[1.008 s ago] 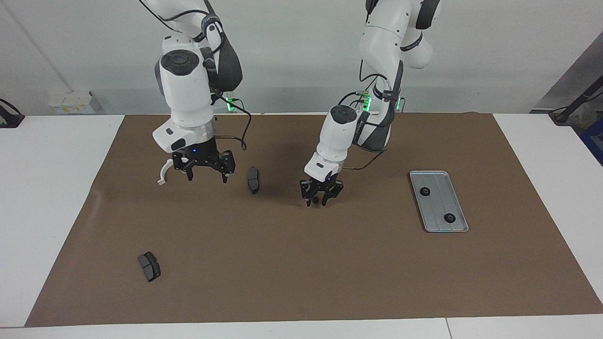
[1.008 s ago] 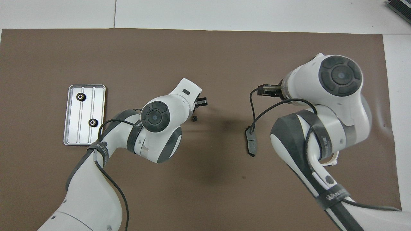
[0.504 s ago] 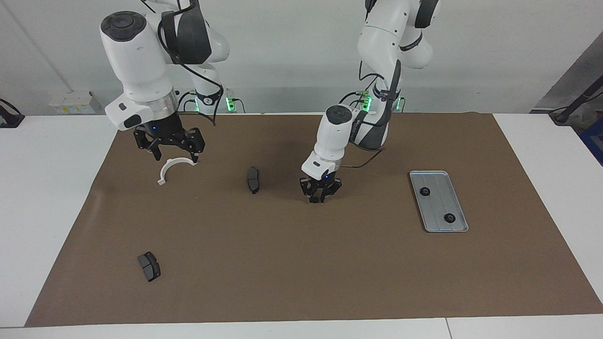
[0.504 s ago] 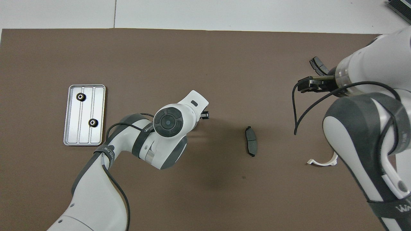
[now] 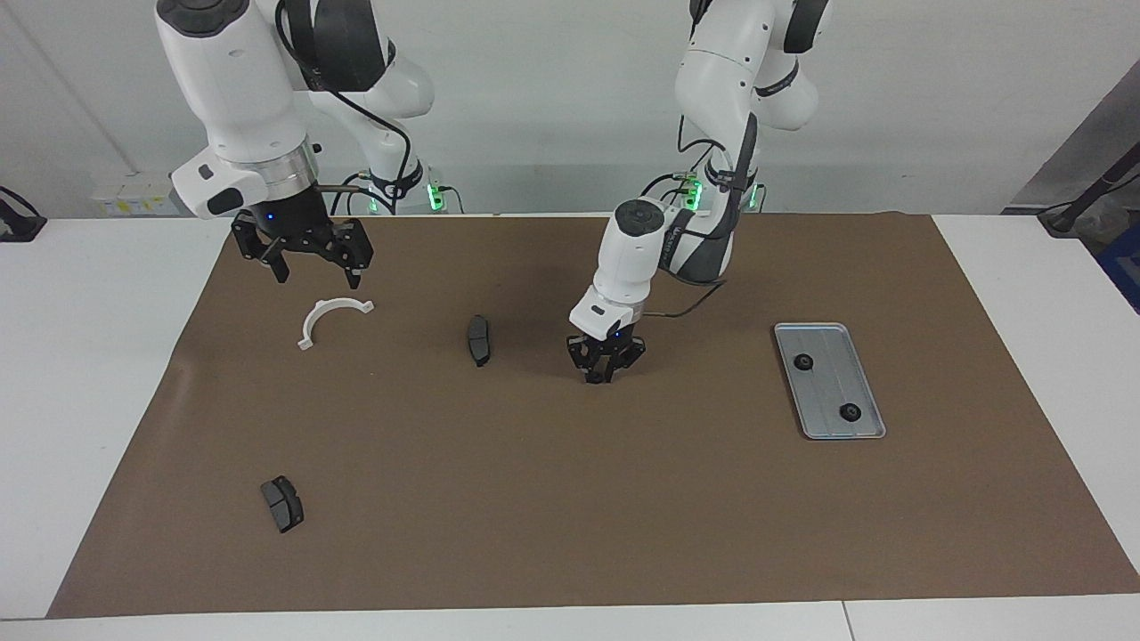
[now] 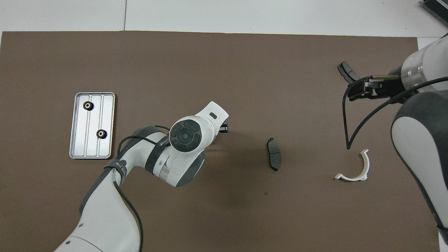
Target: Pick bearing gear from pile to tray
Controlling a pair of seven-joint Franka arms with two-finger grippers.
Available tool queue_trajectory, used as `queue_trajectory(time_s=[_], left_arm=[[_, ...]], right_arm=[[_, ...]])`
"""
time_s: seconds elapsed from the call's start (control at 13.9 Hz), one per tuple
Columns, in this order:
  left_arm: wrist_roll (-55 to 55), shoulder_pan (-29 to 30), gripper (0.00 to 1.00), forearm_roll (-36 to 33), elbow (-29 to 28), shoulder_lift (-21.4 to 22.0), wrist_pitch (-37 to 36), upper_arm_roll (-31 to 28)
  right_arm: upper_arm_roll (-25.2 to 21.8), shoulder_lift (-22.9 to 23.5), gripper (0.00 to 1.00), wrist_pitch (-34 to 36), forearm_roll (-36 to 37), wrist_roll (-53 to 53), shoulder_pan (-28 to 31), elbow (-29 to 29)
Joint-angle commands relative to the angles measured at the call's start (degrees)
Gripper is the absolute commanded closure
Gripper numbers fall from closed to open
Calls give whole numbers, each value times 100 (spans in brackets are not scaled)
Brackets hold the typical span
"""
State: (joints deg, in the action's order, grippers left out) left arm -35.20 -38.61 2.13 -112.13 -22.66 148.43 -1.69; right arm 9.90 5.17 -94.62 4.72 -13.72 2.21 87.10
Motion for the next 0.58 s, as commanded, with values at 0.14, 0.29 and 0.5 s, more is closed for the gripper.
queue_trajectory(time_s=[0.14, 0.29, 0.5], left_arm=[[13, -94, 70, -116, -160, 113, -24, -95], [13, -94, 75, -116, -160, 86, 2, -95], [13, -94, 80, -116, -160, 86, 2, -95]], right_arm=[[56, 37, 0, 224, -138, 229, 87, -132], [13, -42, 0, 224, -252, 483, 148, -123], [-241, -261, 0, 365, -340, 546, -9, -45]])
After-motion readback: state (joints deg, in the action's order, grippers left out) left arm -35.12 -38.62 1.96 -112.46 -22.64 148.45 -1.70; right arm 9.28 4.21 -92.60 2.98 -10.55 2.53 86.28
